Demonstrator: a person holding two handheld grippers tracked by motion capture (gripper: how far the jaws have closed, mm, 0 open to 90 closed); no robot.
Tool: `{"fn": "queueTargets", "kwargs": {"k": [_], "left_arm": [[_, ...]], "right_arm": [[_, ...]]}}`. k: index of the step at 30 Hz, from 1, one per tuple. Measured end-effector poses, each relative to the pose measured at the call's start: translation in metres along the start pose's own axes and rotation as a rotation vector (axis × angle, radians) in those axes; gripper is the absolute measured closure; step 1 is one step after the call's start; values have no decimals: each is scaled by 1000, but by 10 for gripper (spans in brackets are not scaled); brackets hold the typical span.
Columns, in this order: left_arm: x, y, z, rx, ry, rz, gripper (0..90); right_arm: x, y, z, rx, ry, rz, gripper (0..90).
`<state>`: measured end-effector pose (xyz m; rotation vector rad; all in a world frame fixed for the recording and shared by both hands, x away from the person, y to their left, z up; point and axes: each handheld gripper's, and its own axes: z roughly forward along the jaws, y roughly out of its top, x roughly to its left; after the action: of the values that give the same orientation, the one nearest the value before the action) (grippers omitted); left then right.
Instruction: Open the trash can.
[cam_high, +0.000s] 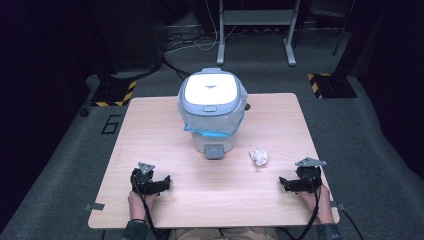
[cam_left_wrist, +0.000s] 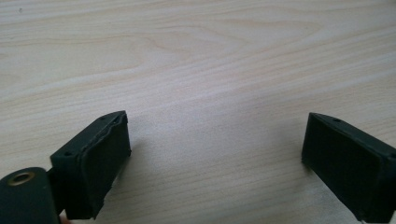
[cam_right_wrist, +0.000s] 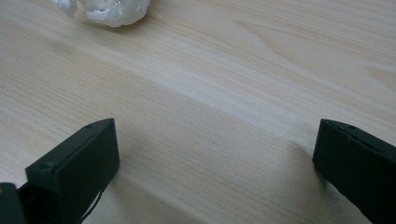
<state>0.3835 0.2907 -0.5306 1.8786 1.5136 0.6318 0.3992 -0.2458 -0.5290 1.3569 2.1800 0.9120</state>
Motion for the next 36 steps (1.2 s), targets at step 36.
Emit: {"fn": "queueTargets", "kwargs": {"k": [36], "left_arm": [[-17, 26, -10, -26, -110, 45, 0]], "right_arm": [[0, 0, 1, -1, -18, 18, 0]]}}
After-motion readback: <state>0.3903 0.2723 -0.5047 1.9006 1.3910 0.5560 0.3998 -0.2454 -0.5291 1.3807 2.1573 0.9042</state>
